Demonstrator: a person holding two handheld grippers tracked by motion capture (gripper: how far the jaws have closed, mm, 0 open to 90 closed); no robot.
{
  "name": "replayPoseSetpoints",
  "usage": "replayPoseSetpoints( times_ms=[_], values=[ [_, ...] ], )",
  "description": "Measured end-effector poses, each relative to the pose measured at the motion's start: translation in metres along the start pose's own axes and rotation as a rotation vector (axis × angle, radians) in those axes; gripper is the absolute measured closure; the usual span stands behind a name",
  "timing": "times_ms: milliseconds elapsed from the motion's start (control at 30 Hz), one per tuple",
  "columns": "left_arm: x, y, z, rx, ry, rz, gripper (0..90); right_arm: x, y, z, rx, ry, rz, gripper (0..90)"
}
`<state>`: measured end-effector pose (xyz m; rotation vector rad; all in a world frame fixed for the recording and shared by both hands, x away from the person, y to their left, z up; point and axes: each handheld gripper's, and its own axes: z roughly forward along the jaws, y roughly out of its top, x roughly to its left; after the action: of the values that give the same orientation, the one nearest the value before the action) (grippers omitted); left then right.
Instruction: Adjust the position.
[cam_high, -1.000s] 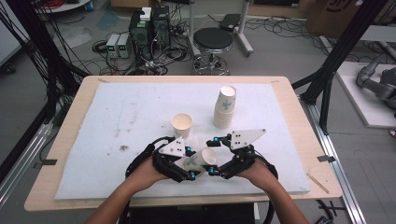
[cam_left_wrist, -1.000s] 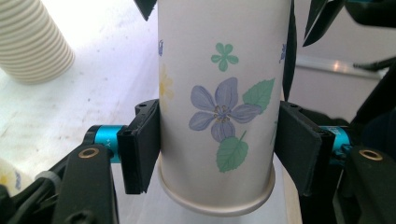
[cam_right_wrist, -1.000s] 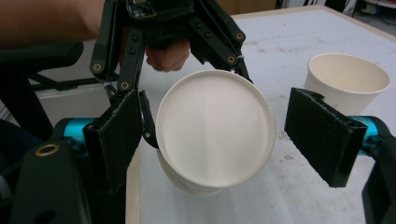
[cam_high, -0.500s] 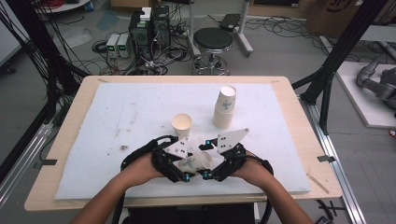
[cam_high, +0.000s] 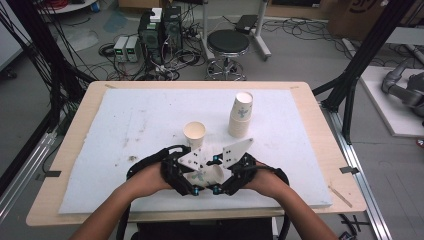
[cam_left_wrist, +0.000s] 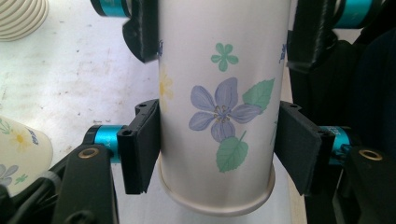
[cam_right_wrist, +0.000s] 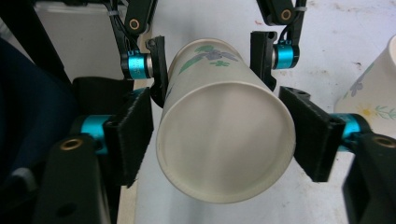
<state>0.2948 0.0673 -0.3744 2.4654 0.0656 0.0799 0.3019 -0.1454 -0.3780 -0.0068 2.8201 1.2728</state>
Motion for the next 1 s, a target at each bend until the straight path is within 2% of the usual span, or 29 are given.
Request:
replayPoseSetpoints(
  times_ms=[100,167,300,367,433,467,767,1000],
  values=[
    [0.0,0.0,0.0,0.008,-0.005,0.007,35.3,0.0,0.001,0.001,0.01,0.004,-0.01,35.9],
    [0.0,0.0,0.0,0.006,0.002,0.011,35.2,-0.001,0.0,0.001,0.018,0.008,-0.007,36.5],
    [-0.001,-0.002,-0.001,-0.026,0.022,0.029,32.5,-0.003,0.0,0.0,0.012,0.0,-0.013,36.7],
    [-0.001,-0.005,-0.003,-0.095,0.029,0.045,27.4,-0.003,-0.001,-0.001,0.01,0.003,0.0,36.4],
    [-0.001,-0.011,-0.005,-0.158,0.054,0.037,15.0,-0.004,-0.003,-0.002,0.009,0.003,0.003,36.3],
    [-0.001,-0.014,-0.005,-0.188,0.056,0.031,14.0,-0.005,-0.004,-0.003,0.005,0.003,0.008,36.4],
    [0.0,-0.046,-0.011,-0.436,0.061,-0.133,14.0,-0.006,-0.016,-0.013,-0.04,-0.01,0.049,36.1],
    [-0.003,-0.06,-0.012,-0.61,0.086,-0.201,14.0,-0.004,-0.023,-0.02,-0.105,-0.031,0.064,35.9]
  ],
)
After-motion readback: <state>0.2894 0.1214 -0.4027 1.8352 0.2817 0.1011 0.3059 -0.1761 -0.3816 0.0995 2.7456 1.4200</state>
